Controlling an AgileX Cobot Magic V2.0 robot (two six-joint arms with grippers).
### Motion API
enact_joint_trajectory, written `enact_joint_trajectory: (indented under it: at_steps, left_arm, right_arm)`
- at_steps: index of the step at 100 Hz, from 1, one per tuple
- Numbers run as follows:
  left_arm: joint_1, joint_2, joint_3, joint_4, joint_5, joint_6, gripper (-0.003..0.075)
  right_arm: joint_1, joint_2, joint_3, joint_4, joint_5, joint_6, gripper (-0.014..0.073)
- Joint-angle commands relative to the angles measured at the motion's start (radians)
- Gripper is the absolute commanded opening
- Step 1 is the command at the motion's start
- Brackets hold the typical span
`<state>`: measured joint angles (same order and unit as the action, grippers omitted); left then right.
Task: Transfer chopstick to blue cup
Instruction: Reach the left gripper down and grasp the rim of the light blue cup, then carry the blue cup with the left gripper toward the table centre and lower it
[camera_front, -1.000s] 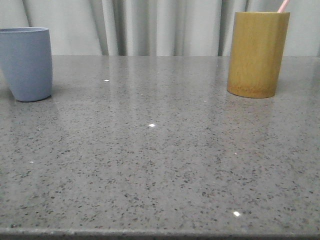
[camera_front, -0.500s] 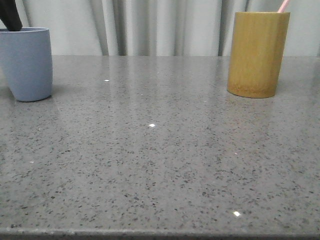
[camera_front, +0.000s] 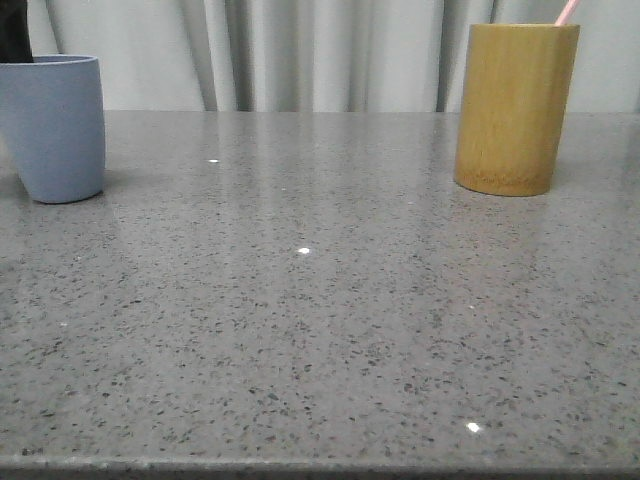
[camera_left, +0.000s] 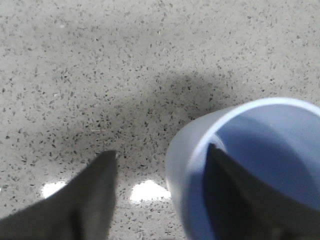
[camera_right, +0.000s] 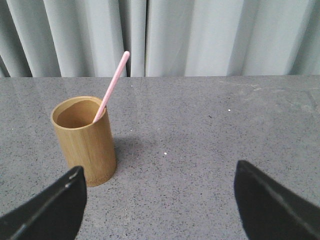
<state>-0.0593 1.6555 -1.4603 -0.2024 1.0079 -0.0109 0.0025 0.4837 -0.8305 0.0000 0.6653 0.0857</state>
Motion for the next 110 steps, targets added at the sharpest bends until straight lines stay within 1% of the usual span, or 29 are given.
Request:
enact_joint_trajectory:
  at_steps: [1,16,25,32,37,46,68,81,100,110]
  left_arm:
    - [-0.001,-0.039,-0.033,-0.030,-0.030,-0.002,0.0209]
    - [-0.001,-0.041,-0.035,-0.046,-0.030,-0.001,-0.0018]
    - [-0.001,-0.045,-0.037,-0.077,-0.030,0.017,-0.0019]
    - [-0.001,-0.045,-0.045,-0.131,-0.028,0.040,-0.0019]
    - [-0.013,-0.045,-0.055,-0.164,-0.028,0.066,-0.0019]
    - [-0.056,-0.045,-0.085,-0.166,-0.026,0.074,-0.0019]
    - [-0.196,-0.031,-0.192,-0.112,-0.021,0.074,-0.0019]
    - [-0.268,0.016,-0.290,-0.069,0.030,0.072,-0.0019]
    - [-0.334,0.128,-0.437,-0.020,0.136,0.066,-0.0019]
    - [-0.357,0.168,-0.480,0.012,0.146,0.044,-0.0019]
  right_arm:
    - [-0.004,0.015,-0.031,0.000,-0.089,-0.009,0.0602]
    - [-0.004,0.015,-0.031,0.000,-0.089,-0.009,0.0602]
    - [-0.004,0.015,-0.030,0.000,-0.088,-0.009,0.0602]
    - [-0.004,0.015,-0.030,0.000,-0.088,-0.009,0.0602]
    - [-0.004,0.015,-0.030,0.000,-0.088,-0.009,0.0602]
    - [-0.004,0.015,-0.030,0.000,-0.088,-0.009,0.0602]
    - [-0.004,0.015,-0.030,0.000,-0.089,-0.009,0.0602]
    - [-0.004,0.015,-0.030,0.000,-0.089,-0.009,0.0602]
    - [-0.004,0.015,-0.030,0.000,-0.088,-0.009,0.0602]
    - [-0.004,0.015,-0.030,0.000,-0.088,-0.009,0.0602]
